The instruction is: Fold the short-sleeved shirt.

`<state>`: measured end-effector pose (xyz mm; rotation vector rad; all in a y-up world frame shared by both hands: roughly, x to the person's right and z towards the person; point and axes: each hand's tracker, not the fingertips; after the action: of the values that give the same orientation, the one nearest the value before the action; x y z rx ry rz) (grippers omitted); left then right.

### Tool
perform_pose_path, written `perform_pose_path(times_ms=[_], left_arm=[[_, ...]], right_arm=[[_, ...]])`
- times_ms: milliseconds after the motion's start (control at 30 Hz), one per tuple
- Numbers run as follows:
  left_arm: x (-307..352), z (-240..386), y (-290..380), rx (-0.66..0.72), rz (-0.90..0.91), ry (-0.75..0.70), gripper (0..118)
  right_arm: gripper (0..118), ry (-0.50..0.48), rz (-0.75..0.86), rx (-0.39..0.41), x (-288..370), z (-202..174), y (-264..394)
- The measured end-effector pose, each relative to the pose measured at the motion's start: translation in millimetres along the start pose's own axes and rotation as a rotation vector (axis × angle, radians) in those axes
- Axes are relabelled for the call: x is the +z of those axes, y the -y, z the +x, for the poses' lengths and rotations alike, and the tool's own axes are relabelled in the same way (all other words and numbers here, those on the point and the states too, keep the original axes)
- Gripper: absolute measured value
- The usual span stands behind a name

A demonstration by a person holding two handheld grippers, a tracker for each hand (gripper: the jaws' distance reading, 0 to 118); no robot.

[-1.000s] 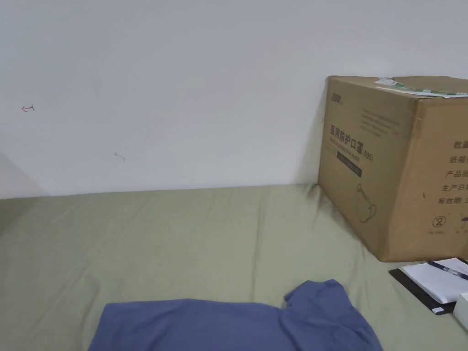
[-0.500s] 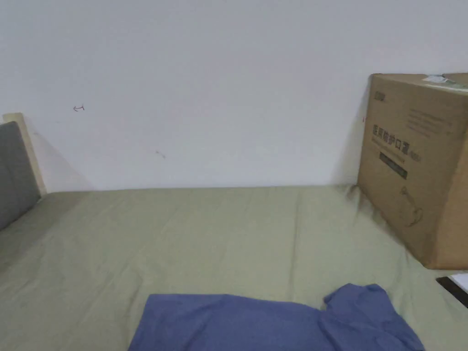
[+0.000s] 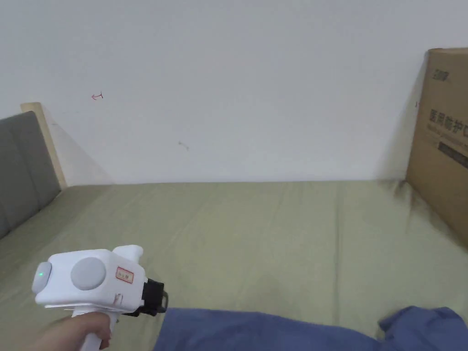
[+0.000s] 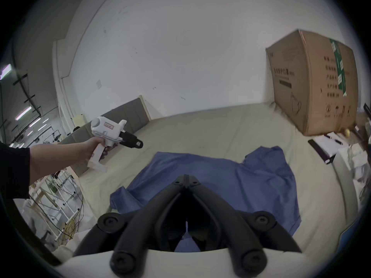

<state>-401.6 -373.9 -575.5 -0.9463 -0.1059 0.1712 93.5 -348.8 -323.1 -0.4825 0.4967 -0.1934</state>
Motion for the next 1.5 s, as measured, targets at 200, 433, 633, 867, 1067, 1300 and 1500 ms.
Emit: perform_pose_path(times_ms=[200,433,633,867,1067,1300,1500], left_arm=[[-88.6,-21.7,-13.8,-0.013,-0.047,-0.047,115],[-149.2,-9.8,-10.2,-0.16,-0.201,-0.125,102],[-130.4,-4.4,-4.0,-0.178,-0.131,-0.135,48],[-103.8,16.0,4.0,-0.208,-0.094,-0.132,1],[-50.8,24.2,-2.6,-0.15,0.102,-0.161,1],[-30.2,41.0,9.4,-0.142,0.102,-0.238,1],[-40.6,35.8,15.0,-0.14,0.063,-0.266,1]], right_arm=[[0,0.006,-0.096,-0.057,-47.9,26.4,15.5],[0,0.014,-0.161,-0.058,-77.3,37.2,28.9],[0,0.014,-0.187,-0.072,-76.1,34.1,34.7],[0,0.076,-0.017,-0.108,-40.7,42.9,7.6],[0,0.134,-0.276,-0.243,-76.5,158.2,-80.5],[109,0.356,-0.55,-0.188,-163.8,245.1,-76.9],[100,0.464,-0.632,-0.32,-209.0,283.2,-50.4]])
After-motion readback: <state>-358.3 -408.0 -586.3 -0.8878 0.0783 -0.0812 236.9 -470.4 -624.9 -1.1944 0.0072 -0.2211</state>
